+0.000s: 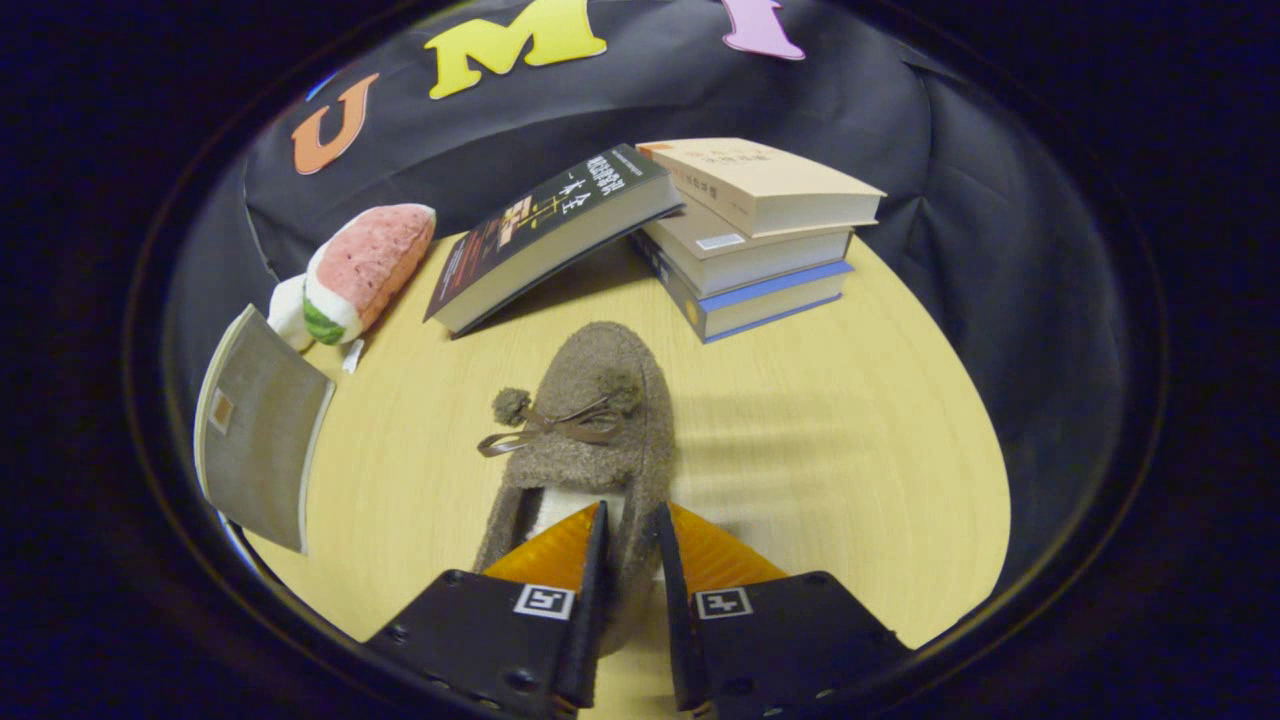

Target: Open the storage box then place both shoes into the box .Put the left shoe in first, then the right shoe, with the right side of both shoes facing outward in a uniform manner.

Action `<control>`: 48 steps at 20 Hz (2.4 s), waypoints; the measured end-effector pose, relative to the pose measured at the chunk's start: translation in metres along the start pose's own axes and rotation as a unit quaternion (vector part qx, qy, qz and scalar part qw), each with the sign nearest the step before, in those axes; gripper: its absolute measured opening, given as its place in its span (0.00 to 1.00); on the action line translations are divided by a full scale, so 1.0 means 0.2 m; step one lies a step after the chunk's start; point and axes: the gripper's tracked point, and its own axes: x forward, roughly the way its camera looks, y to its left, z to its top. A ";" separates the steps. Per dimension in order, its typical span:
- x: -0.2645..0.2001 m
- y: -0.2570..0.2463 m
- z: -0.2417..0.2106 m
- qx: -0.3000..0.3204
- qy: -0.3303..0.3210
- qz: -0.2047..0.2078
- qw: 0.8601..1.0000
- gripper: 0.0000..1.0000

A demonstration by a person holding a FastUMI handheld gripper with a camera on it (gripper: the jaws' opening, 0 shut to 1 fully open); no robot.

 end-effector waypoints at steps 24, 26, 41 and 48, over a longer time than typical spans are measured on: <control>-0.70 0.65 0.26 0.144 -0.064 0.004 0.988 0.00; -0.78 0.82 0.31 0.151 -0.074 0.008 0.986 0.00; -0.85 1.97 0.24 0.105 -0.081 0.023 0.991 0.00; -0.72 2.14 0.12 0.049 -0.078 -0.020 0.996 0.00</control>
